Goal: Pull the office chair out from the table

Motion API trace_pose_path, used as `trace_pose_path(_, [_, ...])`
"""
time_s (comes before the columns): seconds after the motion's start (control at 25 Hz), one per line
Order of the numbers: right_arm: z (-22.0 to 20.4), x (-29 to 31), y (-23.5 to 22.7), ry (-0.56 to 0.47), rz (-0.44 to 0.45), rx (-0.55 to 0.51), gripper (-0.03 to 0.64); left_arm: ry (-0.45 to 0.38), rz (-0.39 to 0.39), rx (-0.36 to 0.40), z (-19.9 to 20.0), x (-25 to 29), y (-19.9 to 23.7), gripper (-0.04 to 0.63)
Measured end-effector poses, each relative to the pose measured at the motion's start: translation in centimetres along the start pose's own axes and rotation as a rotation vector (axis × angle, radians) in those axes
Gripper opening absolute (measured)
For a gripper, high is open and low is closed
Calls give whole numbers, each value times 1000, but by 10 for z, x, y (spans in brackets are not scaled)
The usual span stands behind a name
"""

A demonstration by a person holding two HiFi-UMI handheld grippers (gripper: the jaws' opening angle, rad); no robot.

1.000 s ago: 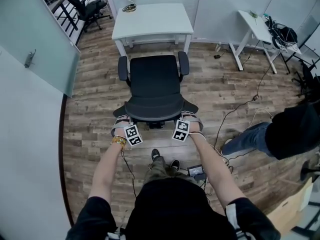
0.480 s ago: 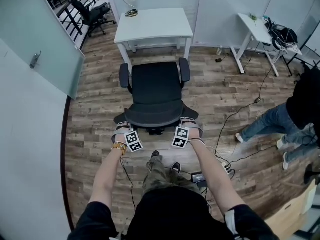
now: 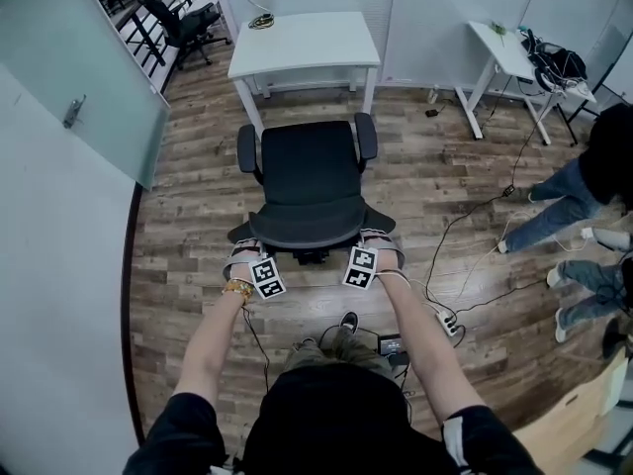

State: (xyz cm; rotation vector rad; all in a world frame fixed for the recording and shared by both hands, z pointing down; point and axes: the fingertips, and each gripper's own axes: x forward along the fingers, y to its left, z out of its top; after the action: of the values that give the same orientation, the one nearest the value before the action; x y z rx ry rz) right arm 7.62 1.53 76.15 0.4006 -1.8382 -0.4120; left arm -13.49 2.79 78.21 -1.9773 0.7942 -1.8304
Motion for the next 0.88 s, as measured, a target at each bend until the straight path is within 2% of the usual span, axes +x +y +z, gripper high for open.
trace_pose_path(0.28, [-9,-11,9,-7,2,9,107,-16,16,14,11,-7,-10,132])
trace_pose_path(0.56, [5,-14,34,10,-9,16,107,-32,28,27,-5,-17,-27,133])
trace_pose_path(0.88, [5,-28,57,13,-15,16,107,-34,28,34,-6,-33,-48,133])
